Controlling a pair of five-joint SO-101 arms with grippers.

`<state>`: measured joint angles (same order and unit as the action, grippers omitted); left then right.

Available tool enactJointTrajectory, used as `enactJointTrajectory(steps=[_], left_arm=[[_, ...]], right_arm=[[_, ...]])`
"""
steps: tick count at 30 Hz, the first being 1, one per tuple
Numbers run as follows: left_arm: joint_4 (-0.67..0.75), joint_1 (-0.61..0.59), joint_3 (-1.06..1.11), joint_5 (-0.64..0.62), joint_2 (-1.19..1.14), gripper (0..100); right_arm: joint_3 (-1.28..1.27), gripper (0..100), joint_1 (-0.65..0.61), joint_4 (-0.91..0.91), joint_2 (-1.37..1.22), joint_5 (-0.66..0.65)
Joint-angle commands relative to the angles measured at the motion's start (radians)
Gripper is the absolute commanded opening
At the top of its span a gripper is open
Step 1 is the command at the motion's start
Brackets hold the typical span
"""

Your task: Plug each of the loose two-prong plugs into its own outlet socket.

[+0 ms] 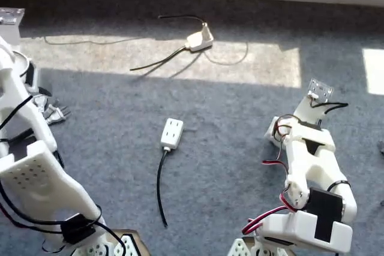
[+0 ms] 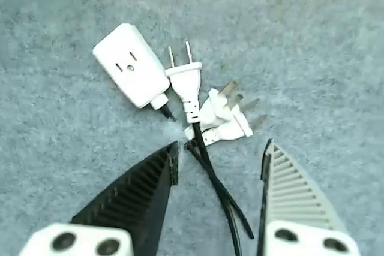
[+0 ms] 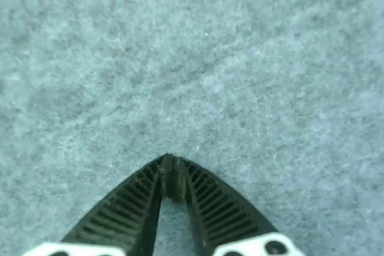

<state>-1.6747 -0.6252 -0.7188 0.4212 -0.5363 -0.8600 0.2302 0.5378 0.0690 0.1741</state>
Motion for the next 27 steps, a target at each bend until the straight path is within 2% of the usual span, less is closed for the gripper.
enactJointTrajectory(steps=[1,9,14,27], left_arm=[[0.121,0.033,-0.013,-0.132,0.041,23],[0.201,0.022,-0.005,-0.155,-0.13,23],[0.241,0.008,-0.005,-0.267,-0.232,23],[0.256,-0.073,-0.001,-0.279,-0.254,23]], right_arm=[[0.027,0.6,-0.001,-0.019,0.002,-0.002],[0.028,0.6,-0.001,-0.019,0.002,-0.002],[0.028,0.6,-0.001,-0.019,0.002,-0.002],[0.031,0.6,-0.001,-0.019,0.002,-0.002]])
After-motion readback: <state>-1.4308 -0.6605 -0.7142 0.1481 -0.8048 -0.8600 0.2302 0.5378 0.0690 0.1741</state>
